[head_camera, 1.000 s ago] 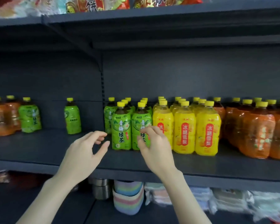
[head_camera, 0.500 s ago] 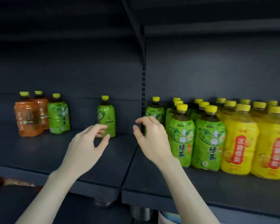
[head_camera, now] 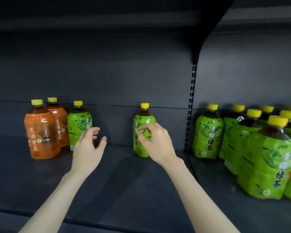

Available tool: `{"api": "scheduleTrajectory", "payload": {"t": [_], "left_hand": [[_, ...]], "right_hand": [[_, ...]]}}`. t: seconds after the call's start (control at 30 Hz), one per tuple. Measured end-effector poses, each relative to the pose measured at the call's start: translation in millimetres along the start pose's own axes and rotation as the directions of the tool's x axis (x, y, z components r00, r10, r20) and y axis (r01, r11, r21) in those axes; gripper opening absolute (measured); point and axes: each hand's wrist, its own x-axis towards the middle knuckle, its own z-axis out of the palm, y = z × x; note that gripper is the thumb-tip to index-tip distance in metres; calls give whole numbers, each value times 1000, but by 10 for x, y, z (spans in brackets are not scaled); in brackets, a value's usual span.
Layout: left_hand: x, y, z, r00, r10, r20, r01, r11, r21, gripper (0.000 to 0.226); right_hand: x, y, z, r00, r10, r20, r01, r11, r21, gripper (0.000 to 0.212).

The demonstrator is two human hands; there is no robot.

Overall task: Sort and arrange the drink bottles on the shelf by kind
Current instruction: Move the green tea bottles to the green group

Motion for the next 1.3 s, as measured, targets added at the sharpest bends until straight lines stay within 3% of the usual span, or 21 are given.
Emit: {"api": "scheduleTrajectory", "payload": {"t": [0.17,0.37,0.47,0.6,0.7,0.9,1.03,1.13,1.2,1.3], "left_hand": [[452,-636,199,990,-125,-58,129,989,73,64],[833,-1000,432,979,-151,-137,164,982,90,96],[937,-1079,520,964,-159,-212,175,983,58,100],[1087,-1190,512,927,-292,-237,307,951,30,104],[1180,-1280,473,923,-305,-234,317,948,12,96],[1183,-1301,391,981,-183,-72,176,980,-94,82],[1084,-1230,341,991,-103,90,128,932,-339,70],[990,-1122,296,953,-57,296,213,822,-529,70],[899,-1036,329,900,-56,432,338,717,-609,75],[778,-885,399,868,-117,482,443,619,-648,71]], "right_hand": [[213,17,515,988,140,-62,-141,990,-20,36],[353,99,833,955,146,-258,-170,983,-74,52],[423,154,926,933,171,-317,-194,980,-44,67],[533,248,1015,906,269,-327,-295,955,-33,96],[596,287,1071,898,307,-316,-353,931,-95,102],[611,315,967,914,279,-293,-306,951,-50,89],[523,268,841,938,288,-190,-280,957,72,88],[454,241,752,932,335,-139,-297,925,237,105],[429,209,753,908,415,-57,-355,835,421,114],[402,182,856,869,492,41,-416,685,598,92]]}}
